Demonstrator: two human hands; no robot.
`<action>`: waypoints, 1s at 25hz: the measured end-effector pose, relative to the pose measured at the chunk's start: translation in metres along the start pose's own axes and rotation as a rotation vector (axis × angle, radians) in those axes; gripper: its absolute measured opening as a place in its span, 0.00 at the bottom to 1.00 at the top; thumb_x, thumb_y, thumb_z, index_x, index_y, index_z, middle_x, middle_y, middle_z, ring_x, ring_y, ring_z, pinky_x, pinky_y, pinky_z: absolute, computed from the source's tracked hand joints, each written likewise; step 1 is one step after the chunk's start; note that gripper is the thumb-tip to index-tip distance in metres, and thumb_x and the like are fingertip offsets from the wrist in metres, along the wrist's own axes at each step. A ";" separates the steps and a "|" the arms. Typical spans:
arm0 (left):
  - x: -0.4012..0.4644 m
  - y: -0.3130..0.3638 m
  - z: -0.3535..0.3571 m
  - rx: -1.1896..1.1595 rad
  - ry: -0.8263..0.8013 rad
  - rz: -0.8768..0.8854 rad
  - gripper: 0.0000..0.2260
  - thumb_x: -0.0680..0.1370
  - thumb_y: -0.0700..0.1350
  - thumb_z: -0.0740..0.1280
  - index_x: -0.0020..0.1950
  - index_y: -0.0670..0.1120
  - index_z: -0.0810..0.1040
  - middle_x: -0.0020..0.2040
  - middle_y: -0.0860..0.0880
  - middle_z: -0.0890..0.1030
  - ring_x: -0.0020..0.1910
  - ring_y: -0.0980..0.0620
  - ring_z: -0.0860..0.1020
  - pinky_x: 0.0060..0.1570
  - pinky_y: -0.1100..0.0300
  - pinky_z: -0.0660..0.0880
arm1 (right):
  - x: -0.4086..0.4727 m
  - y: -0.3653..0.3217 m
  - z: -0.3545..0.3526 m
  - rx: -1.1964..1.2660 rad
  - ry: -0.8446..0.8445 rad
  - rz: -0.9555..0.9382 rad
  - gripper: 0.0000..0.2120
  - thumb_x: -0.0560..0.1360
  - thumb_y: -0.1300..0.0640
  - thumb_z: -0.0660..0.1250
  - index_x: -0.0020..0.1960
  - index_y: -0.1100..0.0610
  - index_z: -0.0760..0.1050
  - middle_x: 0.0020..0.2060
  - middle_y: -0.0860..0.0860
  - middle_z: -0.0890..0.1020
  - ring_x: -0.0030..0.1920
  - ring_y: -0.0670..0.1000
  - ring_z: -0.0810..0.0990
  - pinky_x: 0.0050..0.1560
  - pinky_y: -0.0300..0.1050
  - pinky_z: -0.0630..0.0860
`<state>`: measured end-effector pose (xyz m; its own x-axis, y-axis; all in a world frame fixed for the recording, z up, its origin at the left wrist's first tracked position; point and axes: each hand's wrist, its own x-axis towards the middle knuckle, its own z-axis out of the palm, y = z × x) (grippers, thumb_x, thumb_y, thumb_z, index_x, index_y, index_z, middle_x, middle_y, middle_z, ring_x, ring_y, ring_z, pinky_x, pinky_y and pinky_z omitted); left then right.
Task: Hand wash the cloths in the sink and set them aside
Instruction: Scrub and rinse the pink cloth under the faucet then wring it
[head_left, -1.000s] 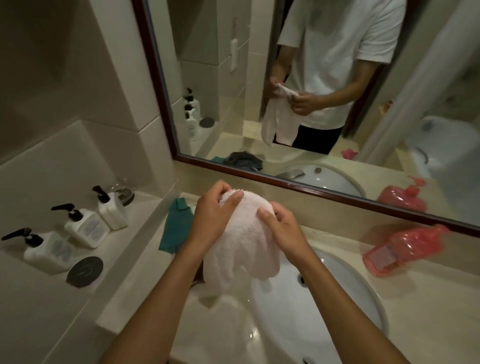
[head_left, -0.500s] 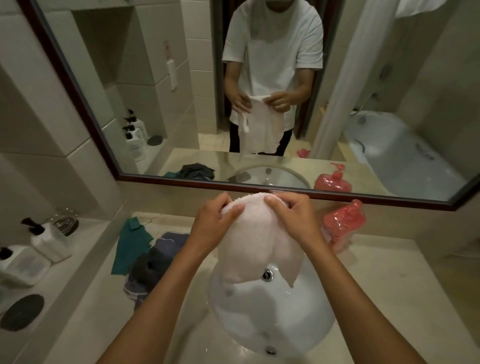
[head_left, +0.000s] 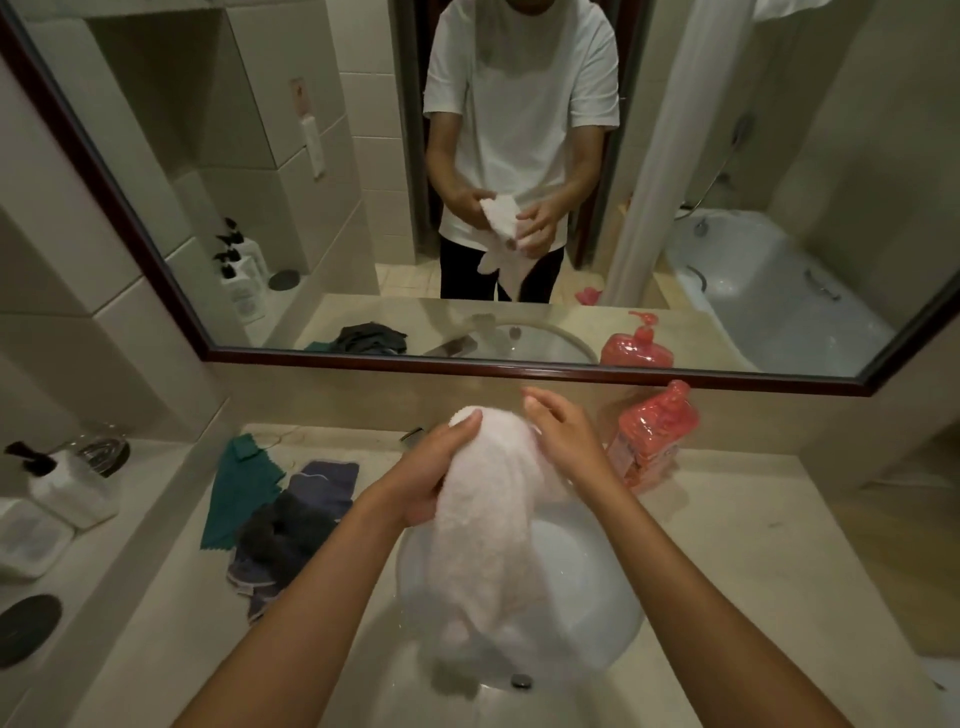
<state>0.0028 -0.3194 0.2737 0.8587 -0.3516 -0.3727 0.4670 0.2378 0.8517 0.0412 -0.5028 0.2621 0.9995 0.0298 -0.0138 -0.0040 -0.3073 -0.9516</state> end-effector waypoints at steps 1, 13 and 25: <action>0.000 -0.008 -0.002 -0.135 0.001 -0.018 0.24 0.82 0.59 0.61 0.67 0.42 0.78 0.63 0.39 0.82 0.62 0.42 0.81 0.56 0.52 0.80 | -0.008 0.014 0.006 0.054 -0.006 0.084 0.17 0.83 0.48 0.61 0.68 0.52 0.77 0.63 0.46 0.79 0.61 0.43 0.76 0.63 0.43 0.70; 0.015 -0.114 -0.073 -0.471 0.277 -0.039 0.24 0.77 0.47 0.69 0.71 0.39 0.73 0.63 0.38 0.81 0.63 0.40 0.80 0.59 0.47 0.79 | -0.043 0.118 0.091 0.618 0.037 0.601 0.11 0.81 0.51 0.66 0.49 0.58 0.82 0.44 0.55 0.87 0.43 0.54 0.85 0.42 0.48 0.81; 0.087 -0.212 -0.108 -0.337 0.726 -0.290 0.29 0.74 0.45 0.77 0.72 0.40 0.70 0.63 0.38 0.79 0.62 0.39 0.78 0.66 0.41 0.74 | 0.023 0.181 0.124 0.221 0.087 0.675 0.13 0.80 0.54 0.63 0.41 0.57 0.82 0.40 0.54 0.85 0.38 0.51 0.81 0.43 0.44 0.77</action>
<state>0.0009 -0.3029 0.0211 0.5639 0.2001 -0.8013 0.6289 0.5249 0.5736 0.0595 -0.4396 0.0510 0.7753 -0.1775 -0.6062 -0.6202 -0.0321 -0.7838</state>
